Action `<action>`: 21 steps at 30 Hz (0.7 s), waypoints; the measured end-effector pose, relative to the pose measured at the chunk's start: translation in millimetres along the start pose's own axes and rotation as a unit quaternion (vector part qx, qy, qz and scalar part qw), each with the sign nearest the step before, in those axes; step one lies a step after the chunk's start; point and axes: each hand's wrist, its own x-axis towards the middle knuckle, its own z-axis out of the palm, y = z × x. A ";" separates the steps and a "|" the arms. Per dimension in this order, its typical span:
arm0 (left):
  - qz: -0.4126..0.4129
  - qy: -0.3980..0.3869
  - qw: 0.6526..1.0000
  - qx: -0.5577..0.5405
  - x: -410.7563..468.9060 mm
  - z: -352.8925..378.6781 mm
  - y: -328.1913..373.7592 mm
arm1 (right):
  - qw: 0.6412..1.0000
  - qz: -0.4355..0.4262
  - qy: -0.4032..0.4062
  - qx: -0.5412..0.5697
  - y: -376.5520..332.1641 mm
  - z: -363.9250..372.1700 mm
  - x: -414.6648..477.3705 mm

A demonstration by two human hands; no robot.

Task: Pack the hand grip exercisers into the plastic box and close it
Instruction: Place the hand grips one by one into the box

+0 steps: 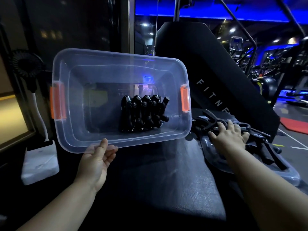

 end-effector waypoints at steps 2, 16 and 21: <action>0.000 0.001 1.000 0.000 0.3 0.7 -0.1 | 1.000 -0.001 -0.016 -0.020 -1.6 3.0 3.2; -0.007 0.004 1.000 -0.005 2.1 0.9 -0.3 | 0.997 -0.002 0.051 -0.058 -2.6 15.0 3.4; -0.010 0.005 1.000 -0.006 2.5 0.5 -1.3 | 0.996 -0.023 0.064 -0.056 -2.3 11.2 -2.6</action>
